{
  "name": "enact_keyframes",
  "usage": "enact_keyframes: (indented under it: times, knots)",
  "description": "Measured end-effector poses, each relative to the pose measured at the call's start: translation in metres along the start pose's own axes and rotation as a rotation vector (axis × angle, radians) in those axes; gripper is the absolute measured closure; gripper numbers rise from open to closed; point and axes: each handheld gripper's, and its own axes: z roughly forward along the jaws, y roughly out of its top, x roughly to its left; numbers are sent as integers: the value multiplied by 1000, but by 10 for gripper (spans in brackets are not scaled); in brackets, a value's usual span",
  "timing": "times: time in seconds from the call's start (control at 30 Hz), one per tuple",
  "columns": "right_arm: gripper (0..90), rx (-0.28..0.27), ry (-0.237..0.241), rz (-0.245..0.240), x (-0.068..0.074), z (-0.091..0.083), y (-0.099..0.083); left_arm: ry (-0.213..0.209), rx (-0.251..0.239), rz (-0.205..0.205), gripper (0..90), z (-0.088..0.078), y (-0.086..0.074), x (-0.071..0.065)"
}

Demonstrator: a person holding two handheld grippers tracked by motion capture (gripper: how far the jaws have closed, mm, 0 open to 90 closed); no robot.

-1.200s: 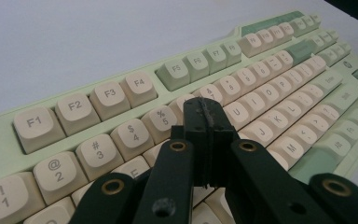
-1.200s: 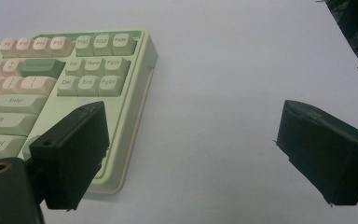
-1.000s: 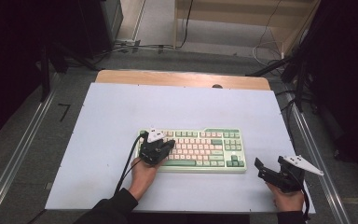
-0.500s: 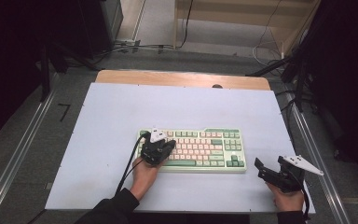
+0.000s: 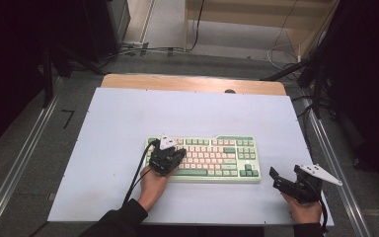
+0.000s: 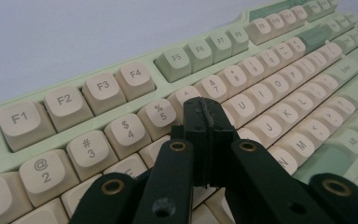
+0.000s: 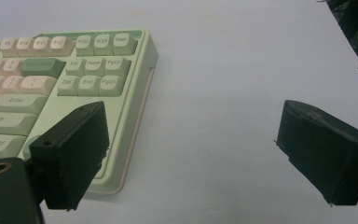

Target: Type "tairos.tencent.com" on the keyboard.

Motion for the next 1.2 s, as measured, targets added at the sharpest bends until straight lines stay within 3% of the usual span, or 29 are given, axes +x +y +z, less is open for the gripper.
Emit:
enact_keyframes:
  times: [0.13, 0.2, 0.23, 0.27, 0.3, 0.33, 0.37, 0.43, 0.5, 0.63, 0.97, 1.2]
  knots:
    - [76, 1, 0, 0, 0, 0, 0, -14, -6, -7, 900, -1, 0, 1]
    - [76, 0, 0, 0, 0, 0, 0, -33, -26, -12, 811, -4, 1, 1]
    - [76, 0, 0, 0, 0, 0, 0, -35, -33, -9, 811, -5, 1, 0]
    - [76, 1, 0, 1, 0, 0, 0, -39, -40, -6, 669, -6, 2, -1]
    - [76, 1, 0, 1, 0, 0, 0, -37, -43, -4, 604, -7, 2, -1]
    - [76, 1, 0, 0, 0, 0, 0, -38, -49, -7, 546, -9, 2, -2]
    - [76, 1, 0, 0, 0, 0, 0, -39, -58, -11, 546, -11, 3, -2]
    - [76, 2, 1, 0, 1, 1, 0, -20, -74, -10, 394, -15, 4, -4]
    - [76, 1, 2, 2, 1, 1, 1, 0, -81, -4, 341, -18, 5, -4]
    - [76, 1, 1, -1, 1, 1, 1, 24, -93, 1, 326, -21, 5, -1]
    - [76, 2, 5, -9, 2, 3, 2, 38, -110, -23, 336, -36, 1, 12]
    - [76, 4, 15, -19, 5, 7, 4, 53, -123, -36, 381, -47, -2, 18]
